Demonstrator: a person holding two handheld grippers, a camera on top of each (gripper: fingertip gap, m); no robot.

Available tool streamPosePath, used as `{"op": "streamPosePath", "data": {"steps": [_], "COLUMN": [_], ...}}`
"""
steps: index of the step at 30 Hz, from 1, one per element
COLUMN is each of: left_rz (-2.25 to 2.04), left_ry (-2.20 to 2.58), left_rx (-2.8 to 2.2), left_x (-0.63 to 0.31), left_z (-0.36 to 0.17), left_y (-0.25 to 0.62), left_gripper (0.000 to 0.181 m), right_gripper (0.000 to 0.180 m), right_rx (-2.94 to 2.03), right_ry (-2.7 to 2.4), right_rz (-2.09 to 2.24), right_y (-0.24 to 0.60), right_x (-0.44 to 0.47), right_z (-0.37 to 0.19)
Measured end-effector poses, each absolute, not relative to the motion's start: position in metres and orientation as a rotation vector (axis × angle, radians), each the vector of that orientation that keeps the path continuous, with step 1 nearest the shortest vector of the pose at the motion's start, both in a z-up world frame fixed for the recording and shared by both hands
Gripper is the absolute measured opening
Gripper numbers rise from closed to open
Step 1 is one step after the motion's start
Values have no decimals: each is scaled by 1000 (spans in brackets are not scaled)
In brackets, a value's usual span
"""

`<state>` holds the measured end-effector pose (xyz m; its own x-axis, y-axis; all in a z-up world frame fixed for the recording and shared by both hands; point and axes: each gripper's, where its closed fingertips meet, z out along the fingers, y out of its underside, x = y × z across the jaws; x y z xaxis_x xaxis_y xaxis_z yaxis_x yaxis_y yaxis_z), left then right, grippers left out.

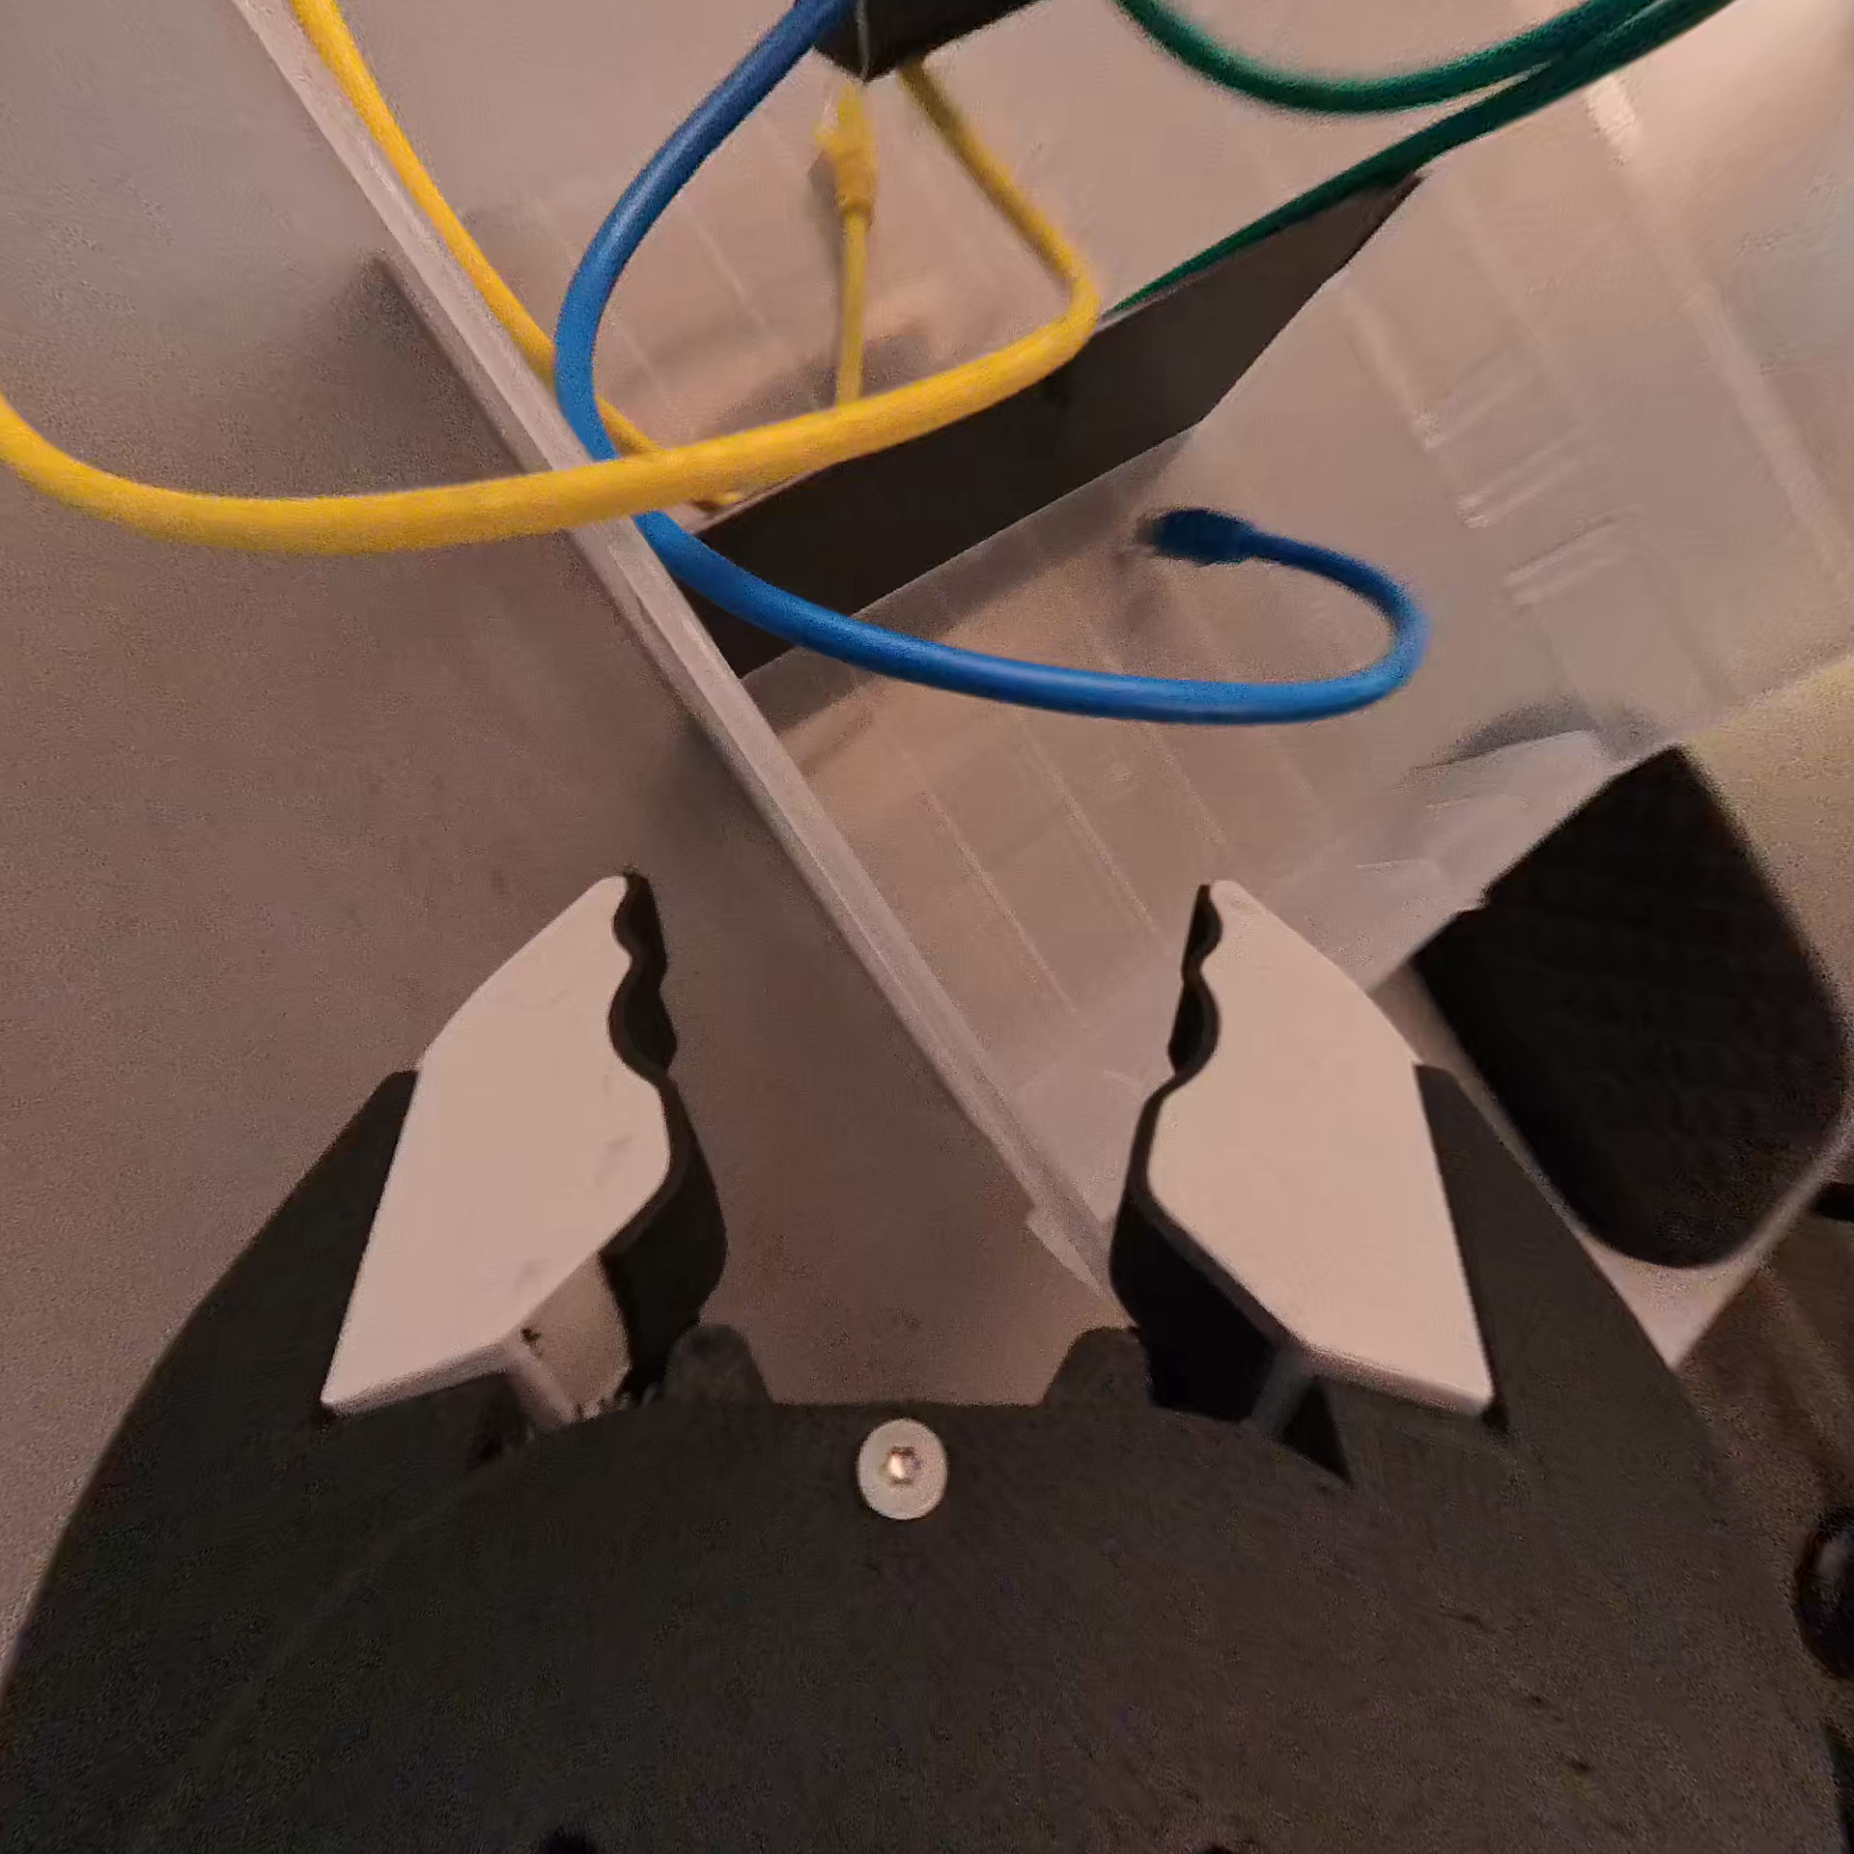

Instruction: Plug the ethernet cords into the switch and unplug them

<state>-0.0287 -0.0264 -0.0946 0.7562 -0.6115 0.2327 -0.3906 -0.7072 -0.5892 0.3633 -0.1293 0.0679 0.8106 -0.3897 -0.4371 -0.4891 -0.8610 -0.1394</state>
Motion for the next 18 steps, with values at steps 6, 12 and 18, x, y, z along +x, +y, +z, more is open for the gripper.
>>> {"op": "streamPosePath", "data": {"steps": [6, 12, 18], "left_rz": [-473, -401, -456], "left_ry": [871, 877, 714], "left_rx": [-2671, -2814, -2820], "left_x": [-37, -79, -151], "left_z": [-114, -118, -109], "left_y": [-18, 13, 43], "left_gripper": [61, 10, 6], "right_gripper": [5, 4, 4], "right_rx": [-2803, -2861, -2926], "right_ry": [713, 654, 570], "right_rz": [555, 576, 617], "right_y": [-137, -128, -111], "right_x": [394, 391, 371], "right_z": [2, -62, -110]}}
